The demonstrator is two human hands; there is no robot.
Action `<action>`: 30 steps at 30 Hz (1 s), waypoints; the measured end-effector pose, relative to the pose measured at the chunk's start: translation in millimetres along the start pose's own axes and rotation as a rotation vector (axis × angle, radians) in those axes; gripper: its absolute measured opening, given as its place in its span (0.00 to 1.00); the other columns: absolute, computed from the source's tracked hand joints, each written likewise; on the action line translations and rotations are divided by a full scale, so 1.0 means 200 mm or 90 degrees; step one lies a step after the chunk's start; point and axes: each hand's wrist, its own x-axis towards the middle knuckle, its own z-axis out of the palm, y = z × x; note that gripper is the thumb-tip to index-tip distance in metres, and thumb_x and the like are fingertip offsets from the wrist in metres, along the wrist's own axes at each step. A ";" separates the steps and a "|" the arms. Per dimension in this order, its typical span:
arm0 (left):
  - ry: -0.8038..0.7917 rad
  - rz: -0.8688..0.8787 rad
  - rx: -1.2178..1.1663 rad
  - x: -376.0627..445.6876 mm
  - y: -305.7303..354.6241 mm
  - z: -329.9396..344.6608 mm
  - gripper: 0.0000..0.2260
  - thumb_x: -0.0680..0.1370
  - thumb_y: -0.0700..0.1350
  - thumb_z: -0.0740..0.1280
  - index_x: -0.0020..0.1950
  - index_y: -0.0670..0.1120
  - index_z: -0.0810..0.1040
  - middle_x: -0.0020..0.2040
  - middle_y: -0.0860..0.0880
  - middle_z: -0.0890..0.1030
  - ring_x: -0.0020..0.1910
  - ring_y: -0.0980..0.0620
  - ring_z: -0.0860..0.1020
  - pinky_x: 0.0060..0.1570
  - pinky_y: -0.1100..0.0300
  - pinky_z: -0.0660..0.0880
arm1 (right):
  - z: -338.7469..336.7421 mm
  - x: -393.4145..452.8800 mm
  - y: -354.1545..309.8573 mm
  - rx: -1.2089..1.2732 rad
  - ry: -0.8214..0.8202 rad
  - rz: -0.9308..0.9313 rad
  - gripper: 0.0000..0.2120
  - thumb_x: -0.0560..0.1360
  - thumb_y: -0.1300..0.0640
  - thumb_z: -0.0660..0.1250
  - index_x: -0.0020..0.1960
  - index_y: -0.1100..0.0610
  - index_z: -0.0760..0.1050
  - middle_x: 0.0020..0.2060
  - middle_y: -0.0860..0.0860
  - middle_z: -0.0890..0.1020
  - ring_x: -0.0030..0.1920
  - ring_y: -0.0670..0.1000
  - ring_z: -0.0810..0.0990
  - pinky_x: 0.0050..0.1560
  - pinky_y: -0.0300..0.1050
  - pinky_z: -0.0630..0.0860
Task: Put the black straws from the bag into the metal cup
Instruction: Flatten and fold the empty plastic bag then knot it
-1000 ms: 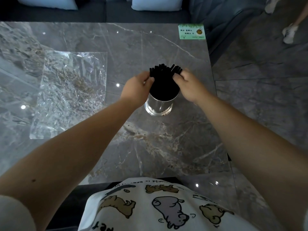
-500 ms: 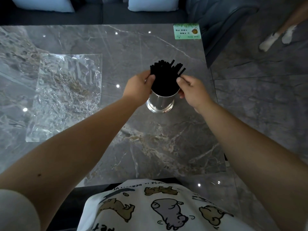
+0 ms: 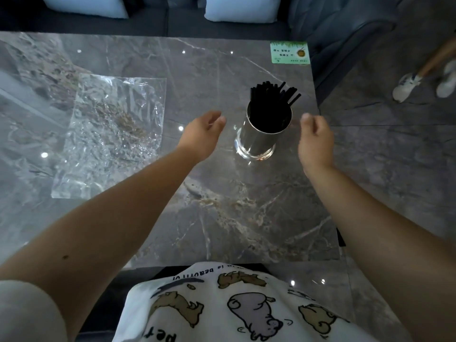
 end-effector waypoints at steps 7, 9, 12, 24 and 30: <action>0.069 -0.035 0.102 -0.30 -0.50 -0.44 0.15 0.81 0.54 0.61 0.64 0.49 0.77 0.54 0.46 0.83 0.50 0.49 0.80 0.51 0.58 0.73 | 0.28 -0.49 -0.05 0.002 -0.058 -0.067 0.13 0.79 0.52 0.60 0.37 0.55 0.67 0.28 0.44 0.70 0.32 0.45 0.66 0.37 0.45 0.61; 0.094 -0.044 0.154 -0.39 -0.66 -0.59 0.14 0.81 0.52 0.62 0.63 0.49 0.77 0.55 0.47 0.83 0.48 0.52 0.78 0.48 0.60 0.70 | 0.43 -0.63 -0.09 -0.025 -0.160 -0.110 0.14 0.79 0.54 0.62 0.35 0.56 0.67 0.27 0.47 0.70 0.32 0.48 0.66 0.36 0.48 0.64; 0.124 -0.056 0.214 -0.51 -0.90 -0.80 0.13 0.80 0.50 0.62 0.63 0.49 0.78 0.57 0.47 0.82 0.50 0.49 0.79 0.49 0.60 0.70 | 0.67 -0.79 -0.17 -0.106 -0.306 -0.174 0.11 0.76 0.53 0.65 0.37 0.57 0.73 0.29 0.48 0.74 0.32 0.49 0.71 0.35 0.45 0.66; -0.168 0.067 0.540 -0.66 -1.54 -1.31 0.25 0.80 0.52 0.58 0.77 0.49 0.61 0.78 0.46 0.60 0.76 0.42 0.57 0.71 0.42 0.61 | 1.36 -1.19 -0.32 -0.441 -0.455 -0.450 0.19 0.75 0.49 0.68 0.61 0.57 0.76 0.60 0.55 0.77 0.60 0.58 0.74 0.61 0.53 0.70; -0.175 0.176 0.613 -0.79 -1.63 -1.27 0.23 0.80 0.55 0.58 0.73 0.48 0.68 0.75 0.46 0.68 0.72 0.42 0.65 0.67 0.43 0.64 | 1.28 -1.26 -0.23 -0.539 -0.456 -0.447 0.18 0.75 0.48 0.67 0.60 0.57 0.78 0.63 0.54 0.76 0.61 0.59 0.75 0.60 0.56 0.72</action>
